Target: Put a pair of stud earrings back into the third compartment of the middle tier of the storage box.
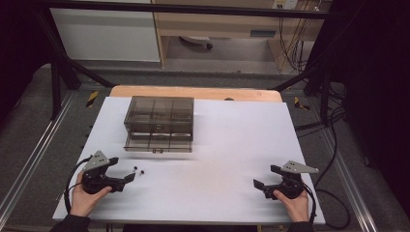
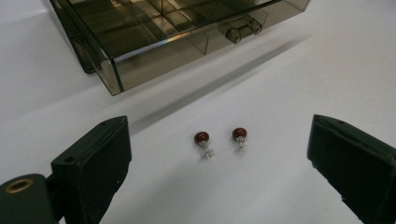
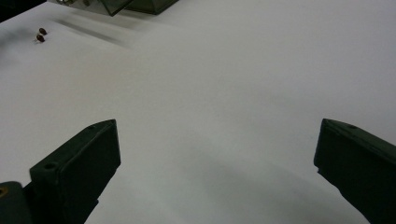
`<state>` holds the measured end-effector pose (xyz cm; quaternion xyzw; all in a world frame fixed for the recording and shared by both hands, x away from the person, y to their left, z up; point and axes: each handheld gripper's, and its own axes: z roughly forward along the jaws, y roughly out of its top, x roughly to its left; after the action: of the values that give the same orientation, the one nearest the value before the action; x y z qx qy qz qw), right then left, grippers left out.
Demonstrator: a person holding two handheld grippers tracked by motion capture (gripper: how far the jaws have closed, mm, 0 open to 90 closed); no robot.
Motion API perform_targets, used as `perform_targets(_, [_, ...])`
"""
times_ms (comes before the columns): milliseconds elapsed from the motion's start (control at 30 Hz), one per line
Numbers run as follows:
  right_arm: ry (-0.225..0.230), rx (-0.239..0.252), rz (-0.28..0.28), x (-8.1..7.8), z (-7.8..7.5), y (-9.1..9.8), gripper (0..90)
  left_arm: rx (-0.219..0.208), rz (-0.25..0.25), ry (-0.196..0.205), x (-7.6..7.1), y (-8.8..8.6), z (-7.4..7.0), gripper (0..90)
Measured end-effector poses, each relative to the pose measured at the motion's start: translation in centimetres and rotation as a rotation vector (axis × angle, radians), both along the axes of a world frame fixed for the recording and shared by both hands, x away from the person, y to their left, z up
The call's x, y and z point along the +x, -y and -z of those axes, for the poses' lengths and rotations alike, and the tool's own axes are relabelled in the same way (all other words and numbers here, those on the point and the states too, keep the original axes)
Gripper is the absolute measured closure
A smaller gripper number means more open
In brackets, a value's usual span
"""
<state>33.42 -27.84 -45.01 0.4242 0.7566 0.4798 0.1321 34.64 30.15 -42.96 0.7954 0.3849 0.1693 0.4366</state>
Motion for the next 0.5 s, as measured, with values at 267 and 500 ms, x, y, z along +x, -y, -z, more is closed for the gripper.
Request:
perform_targets(267, [-0.001, -0.003, -0.002, 0.0, 0.0, 0.0, 1.1, 0.013, 0.005, -0.006, 0.5, 0.4, -0.6, 6.5])
perform_targets(500, [-0.006, -0.006, -0.012, 0.0, 0.0, -0.2, 1.2, 0.032, 0.007, -0.019, 1.2, 0.7, -1.1, 8.3])
